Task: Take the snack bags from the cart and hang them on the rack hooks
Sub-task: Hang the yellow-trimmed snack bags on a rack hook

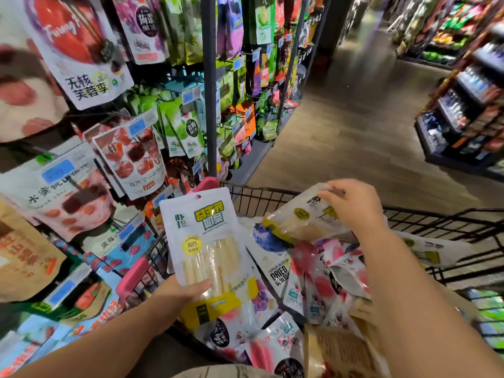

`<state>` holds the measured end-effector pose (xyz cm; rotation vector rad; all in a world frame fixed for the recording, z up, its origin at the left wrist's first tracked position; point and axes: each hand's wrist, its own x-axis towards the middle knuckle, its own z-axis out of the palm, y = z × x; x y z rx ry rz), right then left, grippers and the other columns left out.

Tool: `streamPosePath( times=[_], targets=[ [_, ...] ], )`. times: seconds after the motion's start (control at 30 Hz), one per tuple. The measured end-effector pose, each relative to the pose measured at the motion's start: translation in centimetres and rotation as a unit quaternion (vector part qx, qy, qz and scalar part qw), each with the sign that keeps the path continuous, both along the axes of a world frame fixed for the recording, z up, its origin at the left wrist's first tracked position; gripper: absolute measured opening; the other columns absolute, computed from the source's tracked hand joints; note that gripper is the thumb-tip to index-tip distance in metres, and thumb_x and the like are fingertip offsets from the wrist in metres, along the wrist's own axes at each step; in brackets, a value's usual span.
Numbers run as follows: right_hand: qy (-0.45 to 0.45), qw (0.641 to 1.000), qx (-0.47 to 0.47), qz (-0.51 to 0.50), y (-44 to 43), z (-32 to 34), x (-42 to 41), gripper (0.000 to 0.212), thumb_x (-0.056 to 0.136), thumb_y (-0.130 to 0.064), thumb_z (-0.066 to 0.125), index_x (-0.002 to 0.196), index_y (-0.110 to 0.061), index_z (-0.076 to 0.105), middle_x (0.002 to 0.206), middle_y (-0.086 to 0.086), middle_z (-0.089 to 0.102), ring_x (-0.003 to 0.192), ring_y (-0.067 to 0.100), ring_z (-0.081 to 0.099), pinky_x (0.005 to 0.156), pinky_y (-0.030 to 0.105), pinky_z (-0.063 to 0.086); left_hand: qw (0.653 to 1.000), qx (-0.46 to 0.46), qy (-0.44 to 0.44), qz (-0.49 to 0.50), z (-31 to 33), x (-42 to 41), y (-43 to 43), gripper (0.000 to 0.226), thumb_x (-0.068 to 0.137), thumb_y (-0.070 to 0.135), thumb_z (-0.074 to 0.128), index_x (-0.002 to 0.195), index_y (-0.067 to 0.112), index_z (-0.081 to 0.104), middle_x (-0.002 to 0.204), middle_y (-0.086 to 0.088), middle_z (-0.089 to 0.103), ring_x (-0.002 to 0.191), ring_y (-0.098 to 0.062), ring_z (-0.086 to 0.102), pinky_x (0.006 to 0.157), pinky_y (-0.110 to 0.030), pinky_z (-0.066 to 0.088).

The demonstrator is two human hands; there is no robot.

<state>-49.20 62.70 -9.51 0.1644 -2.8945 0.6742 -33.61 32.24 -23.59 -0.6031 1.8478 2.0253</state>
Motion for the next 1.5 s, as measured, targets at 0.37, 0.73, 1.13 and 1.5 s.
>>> streamPosePath(
  times=[0.37, 0.73, 1.13, 1.5],
  targets=[
    [-0.114, 0.968, 0.137, 0.174, -4.9, 7.7, 3.2, 0.017, 0.087, -0.042, 0.069, 0.098, -0.03, 0.074, 0.092, -0.013, 0.07, 0.091, 0.012, 0.064, 0.084, 0.035, 0.053, 0.994, -0.062, 0.03, 0.083, 0.2, 0.5, 0.6, 0.025, 0.08, 0.027, 0.076, 0.098, 0.026, 0.059, 0.091, 0.008, 0.065, 0.089, -0.018, 0.059, 0.091, -0.031, 0.042],
    [-0.142, 0.973, 0.126, 0.132, -7.2, -4.8, 2.1, 0.075, 0.083, -0.04, 0.074, 0.146, -0.03, 0.035, 0.147, -0.001, 0.045, 0.134, 0.023, 0.042, 0.106, 0.039, 0.035, 0.995, -0.039, 0.024, 0.086, -0.5, 0.7, 0.5, 0.054, 0.063, 0.038, 0.086, 0.108, 0.016, 0.065, 0.098, -0.001, 0.071, 0.09, -0.018, 0.066, 0.081, -0.03, 0.05],
    [-0.439, 0.889, -0.023, -0.129, -3.8, -14.7, 6.1, 0.102, 0.067, -0.059, 0.08, 0.136, -0.005, 0.028, 0.131, 0.009, 0.052, 0.12, 0.028, 0.052, 0.096, 0.035, 0.045, 0.994, -0.051, 0.014, 0.1, -1.0, 0.1, 0.7, 0.048, 0.068, 0.024, 0.084, 0.111, 0.014, 0.065, 0.103, -0.006, 0.071, 0.097, -0.024, 0.066, 0.088, -0.033, 0.047],
    [-0.402, 0.829, -0.36, -0.145, -3.0, -16.3, 7.4, 0.022, 0.079, -0.011, 0.079, 0.098, -0.007, 0.07, 0.095, 0.011, 0.074, 0.083, 0.026, 0.07, 0.08, 0.038, 0.057, 0.993, -0.081, 0.007, 0.086, -1.1, 0.2, 0.7, 0.027, 0.082, 0.023, 0.075, 0.107, 0.02, 0.065, 0.103, -0.002, 0.07, 0.096, -0.022, 0.066, 0.085, -0.032, 0.046]
  ],
)
